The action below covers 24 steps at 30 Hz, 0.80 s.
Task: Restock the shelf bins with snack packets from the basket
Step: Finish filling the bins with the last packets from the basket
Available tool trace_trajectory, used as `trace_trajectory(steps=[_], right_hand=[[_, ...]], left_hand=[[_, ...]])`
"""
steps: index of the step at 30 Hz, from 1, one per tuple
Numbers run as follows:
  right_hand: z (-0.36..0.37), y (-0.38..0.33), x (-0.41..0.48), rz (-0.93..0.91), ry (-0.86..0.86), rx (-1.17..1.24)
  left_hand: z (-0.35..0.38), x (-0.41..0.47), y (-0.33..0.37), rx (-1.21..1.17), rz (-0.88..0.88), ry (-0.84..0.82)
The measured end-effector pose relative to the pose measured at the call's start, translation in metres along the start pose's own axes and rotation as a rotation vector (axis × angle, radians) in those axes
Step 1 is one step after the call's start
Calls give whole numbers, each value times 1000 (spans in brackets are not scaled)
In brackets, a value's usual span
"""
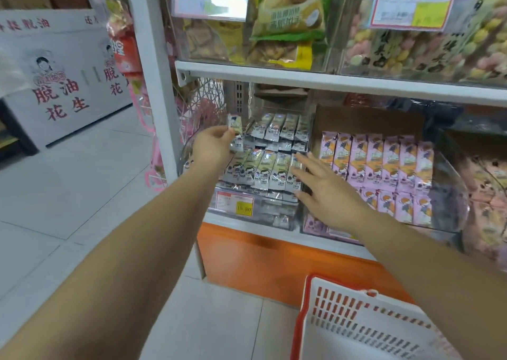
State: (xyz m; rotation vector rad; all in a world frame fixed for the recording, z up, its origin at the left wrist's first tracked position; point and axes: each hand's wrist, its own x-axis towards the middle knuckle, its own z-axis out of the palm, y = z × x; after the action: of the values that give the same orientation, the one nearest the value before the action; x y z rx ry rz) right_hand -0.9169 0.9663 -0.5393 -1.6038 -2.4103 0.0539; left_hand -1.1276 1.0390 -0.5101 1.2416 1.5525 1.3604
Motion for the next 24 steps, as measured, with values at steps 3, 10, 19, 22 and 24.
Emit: trace_trajectory(steps=[3,10,19,22,24], right_hand=[[0,3,2,-17,3,-10],[4,8,2,-24,0,57],[9,12,3,-33,4,104],[9,14,2,-21,-1,103],[8,15,2,-17,-2,108]], left_hand=[[21,31,1,89,8,12],[57,75,-5,220,33,22],[56,94,-9,586,42,-132],[52,87,-5,653,72,-164],[51,74,-4,695,149,-130]])
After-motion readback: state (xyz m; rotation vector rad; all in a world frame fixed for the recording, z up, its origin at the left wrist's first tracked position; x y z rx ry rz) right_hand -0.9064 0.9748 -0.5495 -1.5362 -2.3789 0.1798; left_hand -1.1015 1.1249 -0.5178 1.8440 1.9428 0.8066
